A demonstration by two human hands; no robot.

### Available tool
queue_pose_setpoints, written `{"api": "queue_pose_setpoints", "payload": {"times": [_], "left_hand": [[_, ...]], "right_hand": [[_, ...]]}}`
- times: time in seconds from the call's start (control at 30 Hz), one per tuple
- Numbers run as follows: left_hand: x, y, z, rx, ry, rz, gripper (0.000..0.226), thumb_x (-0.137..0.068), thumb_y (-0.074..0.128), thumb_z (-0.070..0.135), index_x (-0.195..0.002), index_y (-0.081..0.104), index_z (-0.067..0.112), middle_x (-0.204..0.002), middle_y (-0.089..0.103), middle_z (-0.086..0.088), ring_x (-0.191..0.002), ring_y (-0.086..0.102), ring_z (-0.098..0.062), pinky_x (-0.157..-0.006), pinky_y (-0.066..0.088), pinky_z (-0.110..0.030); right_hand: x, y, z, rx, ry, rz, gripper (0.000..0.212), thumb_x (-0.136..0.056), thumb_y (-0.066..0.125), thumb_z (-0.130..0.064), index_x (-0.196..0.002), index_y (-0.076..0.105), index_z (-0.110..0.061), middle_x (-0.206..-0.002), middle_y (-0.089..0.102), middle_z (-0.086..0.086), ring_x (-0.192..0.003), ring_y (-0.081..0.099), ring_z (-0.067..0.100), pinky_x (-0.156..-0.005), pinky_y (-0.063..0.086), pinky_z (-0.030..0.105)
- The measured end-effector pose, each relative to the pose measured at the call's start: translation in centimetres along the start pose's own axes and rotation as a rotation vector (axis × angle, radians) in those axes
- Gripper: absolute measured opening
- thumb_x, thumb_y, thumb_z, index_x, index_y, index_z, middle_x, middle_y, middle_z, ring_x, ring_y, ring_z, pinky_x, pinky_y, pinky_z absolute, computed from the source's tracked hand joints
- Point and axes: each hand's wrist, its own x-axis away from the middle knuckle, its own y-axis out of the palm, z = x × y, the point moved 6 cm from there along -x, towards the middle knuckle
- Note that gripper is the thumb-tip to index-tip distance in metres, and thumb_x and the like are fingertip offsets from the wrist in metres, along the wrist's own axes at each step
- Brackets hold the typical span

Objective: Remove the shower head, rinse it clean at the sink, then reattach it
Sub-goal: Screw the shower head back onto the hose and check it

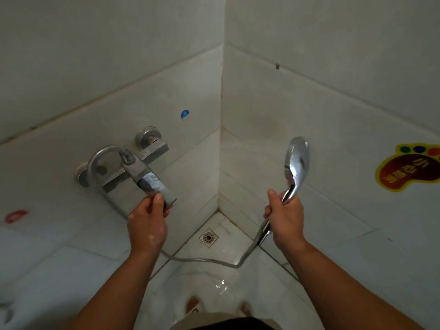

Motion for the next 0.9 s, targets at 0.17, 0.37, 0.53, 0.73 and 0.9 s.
{"api": "queue_pose_setpoints", "payload": {"times": [0.17,0.37,0.53,0.73,0.9], "left_hand": [[0.3,0.4,-0.8,0.094,-0.052,0.002,0.025,-0.103,0.052,0.030,-0.093,0.072,0.020,-0.090,0.076,0.000,-0.087,0.075,-0.017,-0.086,0.058,-0.035],[2.2,4.7,-4.4,0.289,-0.428,-0.216,0.020,-0.102,0.053,0.020,-0.087,0.065,0.016,-0.089,0.067,-0.008,-0.097,0.061,-0.026,-0.086,0.050,-0.040],[3.6,10.3,-4.9,0.470,-0.698,-0.525,0.039,-0.105,0.045,0.042,-0.118,0.062,0.009,-0.119,0.067,-0.015,-0.115,0.061,-0.028,-0.102,0.048,-0.045],[0.3,13.2,-3.1,0.504,-0.682,-0.636,0.013,-0.098,0.060,0.014,-0.107,0.065,0.006,-0.095,0.070,-0.013,-0.087,0.065,-0.025,-0.077,0.056,-0.032],[-0.9,13.1,-2.8,0.124,-0.495,-0.706,0.016,-0.096,0.056,0.012,-0.090,0.068,0.004,-0.057,0.051,-0.002,-0.045,0.040,-0.014,-0.040,0.030,-0.023]], "right_hand": [[0.3,-0.2,-0.2,0.073,-0.023,-0.032,0.029,-0.092,0.070,-0.030,-0.078,0.049,-0.017,-0.056,0.057,0.004,-0.047,0.053,0.017,-0.049,0.048,0.030],[2.2,0.3,0.2,0.202,0.002,-0.100,0.031,-0.089,0.073,-0.030,-0.075,0.048,-0.019,-0.055,0.056,0.000,-0.049,0.054,0.018,-0.056,0.049,0.039],[5.6,0.6,1.2,0.300,-0.002,-0.146,0.032,-0.089,0.073,-0.024,-0.073,0.046,-0.019,-0.053,0.055,-0.003,-0.049,0.051,0.017,-0.055,0.044,0.034],[8.8,0.7,2.0,0.382,0.014,-0.153,0.034,-0.089,0.073,-0.019,-0.071,0.045,-0.017,-0.053,0.050,-0.004,-0.051,0.051,0.017,-0.058,0.044,0.038],[9.9,0.6,2.1,0.404,0.037,-0.082,0.032,-0.089,0.073,-0.021,-0.072,0.046,-0.016,-0.053,0.054,0.000,-0.049,0.051,0.015,-0.056,0.045,0.038]]}}
